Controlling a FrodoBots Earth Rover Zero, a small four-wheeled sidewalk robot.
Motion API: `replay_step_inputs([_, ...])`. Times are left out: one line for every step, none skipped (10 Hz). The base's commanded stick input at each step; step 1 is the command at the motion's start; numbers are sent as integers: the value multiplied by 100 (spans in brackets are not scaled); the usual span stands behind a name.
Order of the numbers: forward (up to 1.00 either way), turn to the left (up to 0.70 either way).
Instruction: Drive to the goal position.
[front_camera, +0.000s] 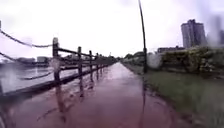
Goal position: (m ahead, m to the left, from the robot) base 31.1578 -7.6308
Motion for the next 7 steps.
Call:
replay_step_inputs([100,0])
replay_step_inputs([100,0])
replay_step_inputs([100,0])
replay_step_inputs([100,0])
replay_step_inputs([100,0])
replay_step_inputs([100,0])
replay_step_inputs([100,0])
